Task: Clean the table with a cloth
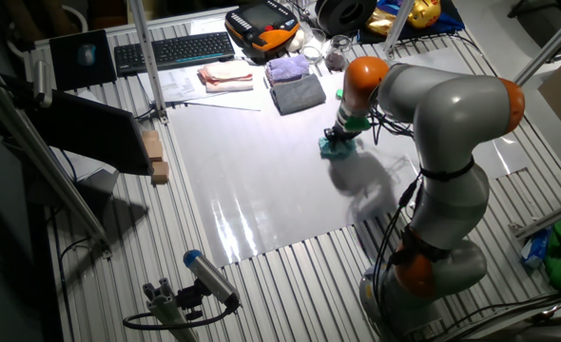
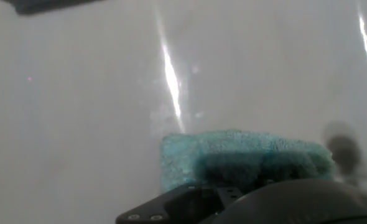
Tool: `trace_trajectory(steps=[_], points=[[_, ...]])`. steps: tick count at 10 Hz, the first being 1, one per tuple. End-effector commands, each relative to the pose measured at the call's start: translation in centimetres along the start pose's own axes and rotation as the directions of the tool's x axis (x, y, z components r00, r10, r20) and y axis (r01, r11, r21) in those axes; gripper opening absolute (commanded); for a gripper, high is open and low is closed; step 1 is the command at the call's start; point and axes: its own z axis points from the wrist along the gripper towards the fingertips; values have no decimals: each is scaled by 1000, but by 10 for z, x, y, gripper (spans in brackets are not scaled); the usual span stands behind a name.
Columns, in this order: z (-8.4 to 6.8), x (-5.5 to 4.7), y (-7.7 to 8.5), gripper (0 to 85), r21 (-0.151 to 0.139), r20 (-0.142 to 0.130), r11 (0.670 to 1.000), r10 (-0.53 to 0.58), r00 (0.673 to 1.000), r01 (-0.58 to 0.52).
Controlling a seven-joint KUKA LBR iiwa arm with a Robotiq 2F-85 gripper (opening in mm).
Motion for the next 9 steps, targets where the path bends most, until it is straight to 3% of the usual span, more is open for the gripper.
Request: trace_trajectory(steps=[1, 4, 9], points=[[0, 4, -2, 0, 0, -4, 1000, -12, 1000, 12], [-6, 8, -6, 0, 25, -12, 996, -87, 996, 87], [-7, 14, -7, 0, -10, -9, 995, -102, 995, 102]])
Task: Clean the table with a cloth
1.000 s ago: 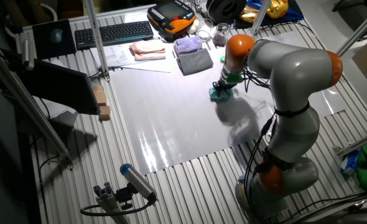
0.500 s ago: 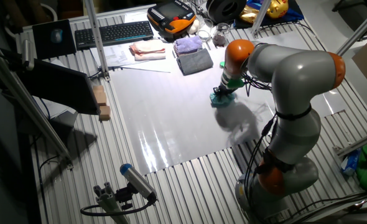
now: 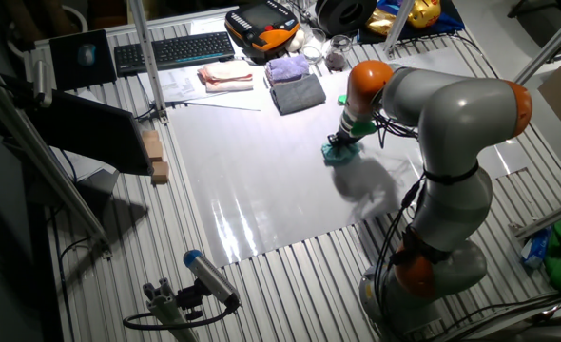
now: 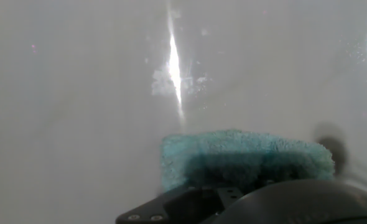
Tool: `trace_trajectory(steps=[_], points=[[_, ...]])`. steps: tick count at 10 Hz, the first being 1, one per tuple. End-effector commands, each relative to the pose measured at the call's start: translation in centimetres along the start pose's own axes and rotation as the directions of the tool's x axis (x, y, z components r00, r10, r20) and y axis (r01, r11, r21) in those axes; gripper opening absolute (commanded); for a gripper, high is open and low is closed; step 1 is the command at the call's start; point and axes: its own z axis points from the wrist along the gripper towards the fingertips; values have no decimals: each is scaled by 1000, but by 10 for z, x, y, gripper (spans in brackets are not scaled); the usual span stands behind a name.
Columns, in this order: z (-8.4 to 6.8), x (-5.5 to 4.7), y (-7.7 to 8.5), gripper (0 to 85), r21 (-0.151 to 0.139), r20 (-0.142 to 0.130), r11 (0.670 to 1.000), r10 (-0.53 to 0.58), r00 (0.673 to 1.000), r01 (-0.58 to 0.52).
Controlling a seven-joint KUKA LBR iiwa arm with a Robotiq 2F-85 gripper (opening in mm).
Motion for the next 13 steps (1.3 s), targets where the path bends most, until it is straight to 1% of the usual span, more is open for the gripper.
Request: trace_trajectory(steps=[1, 2, 3, 4, 5, 6, 7, 8, 10, 11, 13], points=[[0, 1, 1, 0, -9, 0, 1000, -3, 1000, 3], [0, 2, 3, 0, -15, -1, 1000, 0, 1000, 0], [0, 2, 4, 170, -18, -1, 1000, 10, 1000, -10], [-2, 3, 6, 340, -11, 6, 1000, 22, 1000, -22], [-2, 3, 8, 340, 9, 12, 999, 33, 999, -33], [-3, 4, 8, 510, 21, 15, 999, 41, 999, -42], [-3, 4, 9, 510, 25, 21, 998, 50, 999, -51], [-3, 4, 9, 680, 25, 22, 998, 58, 998, -58], [-4, 3, 8, 680, 23, 29, 997, 78, 997, -78], [-8, -1, 6, 680, 25, 26, 996, 81, 996, -81], [-25, -16, -1, 680, 55, 15, 995, 77, 997, -77]])
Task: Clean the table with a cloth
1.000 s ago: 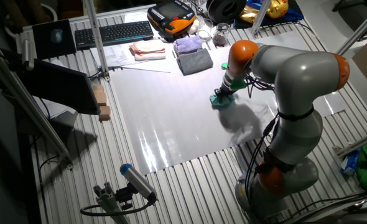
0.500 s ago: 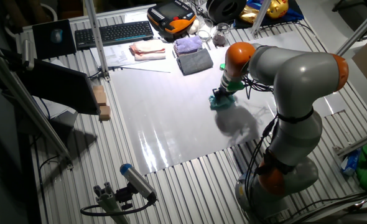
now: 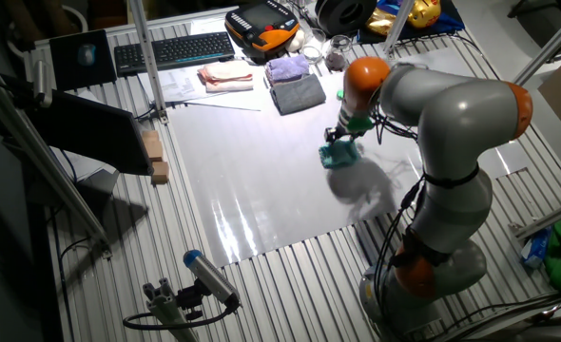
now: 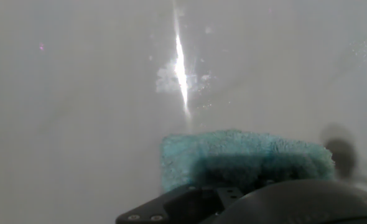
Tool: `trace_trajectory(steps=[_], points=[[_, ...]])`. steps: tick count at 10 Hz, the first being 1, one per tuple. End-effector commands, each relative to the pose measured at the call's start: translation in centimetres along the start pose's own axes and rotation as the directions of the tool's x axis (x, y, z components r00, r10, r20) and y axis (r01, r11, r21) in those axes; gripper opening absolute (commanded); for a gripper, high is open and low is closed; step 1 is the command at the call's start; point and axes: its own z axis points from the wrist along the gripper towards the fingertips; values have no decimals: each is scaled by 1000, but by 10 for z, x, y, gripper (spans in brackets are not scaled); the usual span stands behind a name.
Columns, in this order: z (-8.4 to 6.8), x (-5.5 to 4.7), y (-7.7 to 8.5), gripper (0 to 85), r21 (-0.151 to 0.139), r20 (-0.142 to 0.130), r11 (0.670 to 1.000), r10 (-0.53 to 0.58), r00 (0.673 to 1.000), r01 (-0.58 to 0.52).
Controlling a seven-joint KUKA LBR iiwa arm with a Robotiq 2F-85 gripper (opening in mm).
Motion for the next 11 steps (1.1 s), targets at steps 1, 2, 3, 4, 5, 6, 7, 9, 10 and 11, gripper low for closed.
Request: trace_trajectory(steps=[1, 2, 3, 4, 5, 6, 7, 9, 10, 11], points=[[-10, -6, -4, 680, -16, 0, 1000, -7, 1000, 7], [-17, -9, -7, 680, -45, -4, 999, -13, 1000, 13], [-22, -10, -8, 510, -80, -7, 997, -13, 1000, 13], [-27, -10, -9, 340, -87, -8, 996, -18, 1000, 17], [-30, -10, -11, 340, -82, -1, 996, -28, 1000, 28], [-29, -12, -12, 170, -73, 7, 997, -37, 999, 38], [-24, -18, -15, 0, -36, 14, 998, -49, 999, 49], [10, -39, -34, 0, 15, 39, 997, -72, 997, 72], [29, -51, -51, 0, 12, 47, 997, -83, 995, 82], [45, -60, -67, 0, -8, 59, 997, -81, 995, 81]])
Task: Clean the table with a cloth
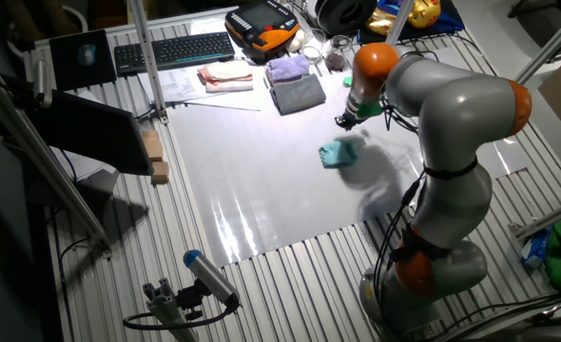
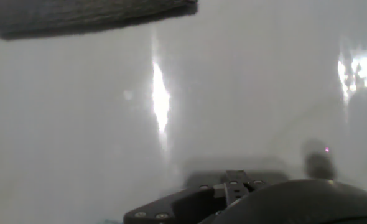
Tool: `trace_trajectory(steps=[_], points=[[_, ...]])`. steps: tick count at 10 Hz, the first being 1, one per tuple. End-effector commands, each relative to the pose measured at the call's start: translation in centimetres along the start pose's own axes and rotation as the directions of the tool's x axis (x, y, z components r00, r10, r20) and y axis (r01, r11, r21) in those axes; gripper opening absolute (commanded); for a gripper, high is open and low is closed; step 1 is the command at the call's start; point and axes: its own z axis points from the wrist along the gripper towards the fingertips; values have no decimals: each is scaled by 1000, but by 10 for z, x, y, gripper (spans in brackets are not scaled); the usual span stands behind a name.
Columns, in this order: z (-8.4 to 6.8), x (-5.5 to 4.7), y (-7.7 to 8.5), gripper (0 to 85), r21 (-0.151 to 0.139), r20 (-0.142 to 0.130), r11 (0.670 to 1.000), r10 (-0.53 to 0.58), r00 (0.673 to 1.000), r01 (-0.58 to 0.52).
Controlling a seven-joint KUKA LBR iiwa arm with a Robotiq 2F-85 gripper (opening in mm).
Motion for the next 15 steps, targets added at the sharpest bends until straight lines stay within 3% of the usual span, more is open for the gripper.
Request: trace_trajectory(steps=[1, 3, 8, 13, 14, 15], points=[[33, -2, -32, 0, -24, 11, 1000, 9, 1000, -9], [25, -9, -36, 0, -22, -5, 1000, -8, 1000, 8], [6, -7, -26, 0, -13, -35, 1000, -7, 999, 6], [6, -7, -25, 0, -15, -29, 1000, -2, 1000, 1], [6, -7, -25, 0, -40, -53, 998, 38, 998, -40], [6, -7, -25, 0, -18, -63, 998, 60, 996, -61]])
